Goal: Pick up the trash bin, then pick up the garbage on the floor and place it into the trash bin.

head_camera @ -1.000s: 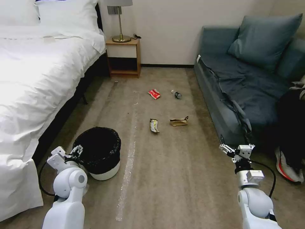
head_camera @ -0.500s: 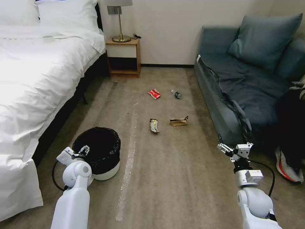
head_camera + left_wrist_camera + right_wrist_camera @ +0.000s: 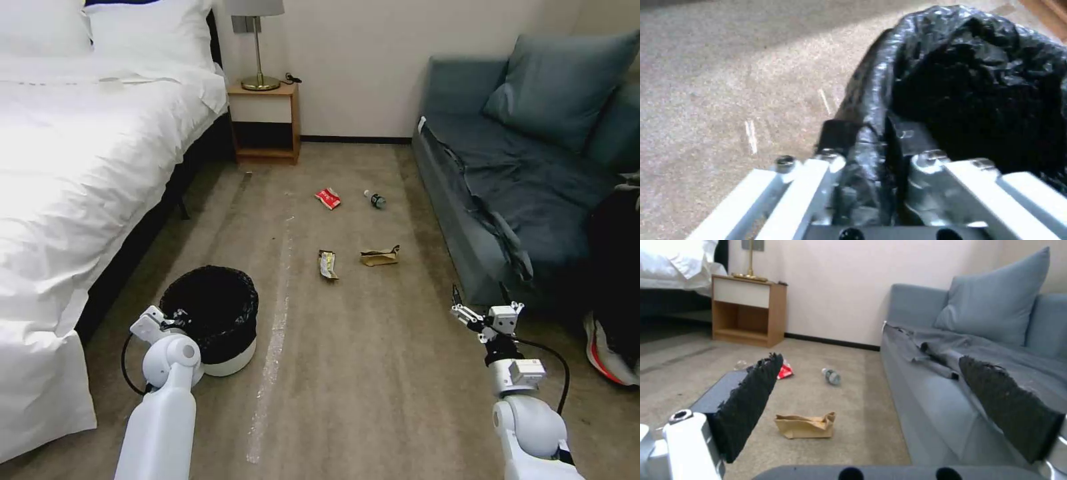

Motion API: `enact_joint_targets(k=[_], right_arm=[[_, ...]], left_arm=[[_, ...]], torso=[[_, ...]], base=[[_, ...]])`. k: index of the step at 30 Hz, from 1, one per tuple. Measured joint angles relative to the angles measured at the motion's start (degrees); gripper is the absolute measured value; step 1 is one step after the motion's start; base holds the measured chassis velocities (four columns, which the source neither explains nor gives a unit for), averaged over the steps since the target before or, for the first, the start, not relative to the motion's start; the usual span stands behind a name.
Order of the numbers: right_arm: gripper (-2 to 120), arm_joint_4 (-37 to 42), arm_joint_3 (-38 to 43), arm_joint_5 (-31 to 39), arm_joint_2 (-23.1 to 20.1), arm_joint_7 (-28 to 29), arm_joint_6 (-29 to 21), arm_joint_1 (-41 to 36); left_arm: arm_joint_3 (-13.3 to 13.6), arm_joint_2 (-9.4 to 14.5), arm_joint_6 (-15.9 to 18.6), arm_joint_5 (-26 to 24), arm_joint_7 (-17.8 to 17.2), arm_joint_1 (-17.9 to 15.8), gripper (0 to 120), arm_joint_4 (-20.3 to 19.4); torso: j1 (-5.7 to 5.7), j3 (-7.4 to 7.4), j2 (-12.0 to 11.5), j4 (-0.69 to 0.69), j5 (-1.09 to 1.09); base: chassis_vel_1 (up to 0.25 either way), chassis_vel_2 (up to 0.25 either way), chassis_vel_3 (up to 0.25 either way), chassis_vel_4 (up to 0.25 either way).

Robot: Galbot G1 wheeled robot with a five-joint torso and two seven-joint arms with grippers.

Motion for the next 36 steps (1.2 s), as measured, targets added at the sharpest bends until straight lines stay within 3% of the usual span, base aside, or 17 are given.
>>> enact_joint_targets(k=[3,16,19,21,23,30,36], right_arm=[[100,-0.5,-0.3,-0.5,0.1,-0.8,0.2,0.4],[100,-1.2,-0.6,-2.4,0.5,-1.4,1.2,1.3],[100,-1.0,-0.8,-2.5,0.5,-0.9,1.2,1.3],[100,-0.9,-1.0,-3.7,0.7,0.5,1.2,1.2],[100,-0.9,-1.4,-4.4,0.8,2.0,1.2,1.1],[100,-1.0,-2.4,-4.3,0.8,6.2,2.0,1.2],[100,-0.2,-2.5,-4.7,0.6,7.3,2.8,1.1]], left_arm=[[-0.1,0.0,0.0,0.0,0.7,0.5,5,-0.3],[-0.7,0.7,-0.1,4.6,5.5,5.0,5,-4.6],[-0.2,0.9,0.2,7.0,6.8,6.3,5,-7.7],[0.1,1.2,-0.3,10.0,7.6,7.2,5,-11.1],[0.3,1.4,-0.7,12.2,8.2,7.9,5,-13.3],[-0.3,1.6,-1.5,18.9,10.3,11.1,5,-18.6],[-1.6,2.3,-1.8,22.8,16.5,15.6,5,-22.8]], torso=[[0.0,0.01,0.0,-0.02,-0.03],[0.01,0.04,0.0,-0.07,-0.17],[0.01,0.06,0.0,-0.11,-0.2],[0.01,0.04,-0.1,-0.08,-0.08],[0.01,0.03,0.0,-0.06,-0.09],[0.01,0.02,0.0,-0.05,-0.05],[0.01,0.01,0.0,-0.05,-0.05]], base=[[0.0,0.0,0.0,0.0],[0.0,0.0,0.0,0.0],[0.0,0.0,0.0,0.0],[0.0,0.0,0.0,0.0],[0.0,0.0,0.0,0.0],[0.0,0.0,0.0,0.0],[0.0,0.0,0.0,0.0]])
